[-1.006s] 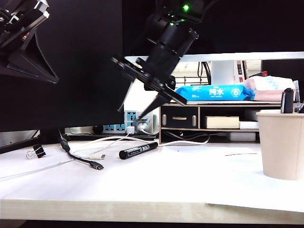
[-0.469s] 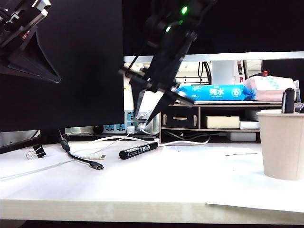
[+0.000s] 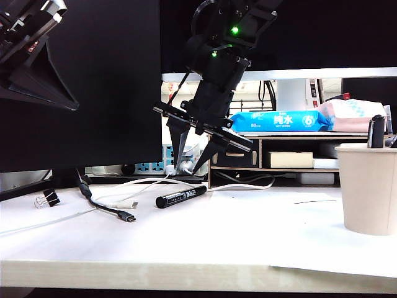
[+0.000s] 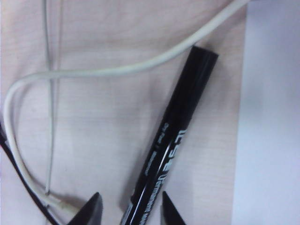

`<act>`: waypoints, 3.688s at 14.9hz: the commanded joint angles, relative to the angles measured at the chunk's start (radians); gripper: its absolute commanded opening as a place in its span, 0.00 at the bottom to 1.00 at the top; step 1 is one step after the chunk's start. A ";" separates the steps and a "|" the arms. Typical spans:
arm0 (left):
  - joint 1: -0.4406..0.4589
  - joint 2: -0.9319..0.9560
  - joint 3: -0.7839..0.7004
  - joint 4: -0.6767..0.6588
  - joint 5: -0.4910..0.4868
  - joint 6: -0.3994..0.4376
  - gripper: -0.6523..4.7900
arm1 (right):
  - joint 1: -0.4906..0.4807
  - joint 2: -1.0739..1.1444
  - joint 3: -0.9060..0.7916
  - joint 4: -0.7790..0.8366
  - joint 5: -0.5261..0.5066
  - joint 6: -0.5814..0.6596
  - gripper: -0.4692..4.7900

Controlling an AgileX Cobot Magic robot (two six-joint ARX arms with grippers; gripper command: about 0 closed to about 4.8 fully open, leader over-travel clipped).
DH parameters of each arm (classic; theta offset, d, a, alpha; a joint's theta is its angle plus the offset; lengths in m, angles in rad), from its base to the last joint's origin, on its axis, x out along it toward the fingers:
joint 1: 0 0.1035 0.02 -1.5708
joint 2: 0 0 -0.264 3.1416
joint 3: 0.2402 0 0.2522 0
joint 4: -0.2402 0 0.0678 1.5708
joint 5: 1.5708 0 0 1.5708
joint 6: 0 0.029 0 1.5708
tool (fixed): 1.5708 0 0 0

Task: Pick up the marker and insert it into the paper cup.

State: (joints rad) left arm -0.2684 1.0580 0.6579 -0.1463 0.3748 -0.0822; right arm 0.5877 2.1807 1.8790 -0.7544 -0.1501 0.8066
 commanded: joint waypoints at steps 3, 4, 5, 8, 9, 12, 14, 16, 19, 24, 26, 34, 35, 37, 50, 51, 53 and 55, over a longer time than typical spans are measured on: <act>0.001 -0.003 0.003 0.021 0.004 0.003 0.11 | 0.004 0.011 0.004 0.010 0.044 0.002 0.40; 0.001 -0.003 0.003 0.020 0.004 0.004 0.11 | 0.004 0.019 0.004 0.017 0.044 0.002 0.40; 0.001 -0.003 0.003 0.020 0.005 0.003 0.11 | 0.005 0.023 0.004 0.019 0.044 0.002 0.40; 0.001 -0.003 0.003 0.013 0.007 0.003 0.11 | 0.008 0.042 0.004 0.042 0.043 0.002 0.40; 0.001 -0.003 0.003 0.005 0.007 0.003 0.11 | 0.008 0.049 0.004 0.043 0.043 0.002 0.40; 0.001 -0.003 0.003 -0.003 0.007 0.003 0.11 | 0.010 0.066 0.004 0.053 0.044 0.002 0.40; 0.001 -0.003 0.003 -0.002 0.007 0.004 0.11 | 0.012 0.073 0.004 0.063 0.044 0.002 0.40; 0.001 -0.003 0.003 -0.002 0.007 0.004 0.11 | 0.017 0.078 0.004 0.075 0.045 0.002 0.40; 0.001 -0.003 0.003 -0.002 0.007 0.004 0.11 | 0.019 0.078 0.004 0.077 0.066 0.001 0.40; 0.001 -0.003 0.003 -0.002 0.007 0.004 0.11 | 0.019 0.078 0.004 0.078 0.075 0.001 0.40; 0.001 -0.003 0.003 -0.002 0.007 0.004 0.11 | 0.019 0.078 0.004 0.078 0.082 -0.007 0.40; 0.001 -0.003 0.003 -0.002 0.006 0.004 0.11 | 0.019 0.090 0.004 0.079 0.086 -0.022 0.34; 0.001 -0.003 0.003 -0.002 0.006 0.004 0.11 | 0.019 0.090 0.004 0.078 0.086 -0.027 0.29; 0.001 -0.003 0.003 -0.002 0.006 0.004 0.11 | 0.019 0.090 0.004 0.079 0.086 -0.029 0.29; 0.001 -0.003 0.003 -0.002 0.004 0.004 0.11 | 0.019 0.090 0.004 0.079 0.084 -0.049 0.19; 0.001 -0.003 0.003 -0.002 0.004 0.004 0.11 | 0.019 0.090 0.004 0.078 0.068 -0.055 0.19; 0.001 -0.003 0.003 -0.003 0.005 0.004 0.11 | 0.019 0.089 0.005 0.076 0.038 -0.064 0.19; 0.001 -0.003 0.003 -0.006 0.005 0.004 0.11 | 0.019 0.085 0.006 0.073 0.017 -0.099 0.19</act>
State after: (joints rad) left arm -0.2684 1.0584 0.6579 -0.1547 0.3752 -0.0822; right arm 0.6048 2.2734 1.8790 -0.6834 -0.1223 0.7307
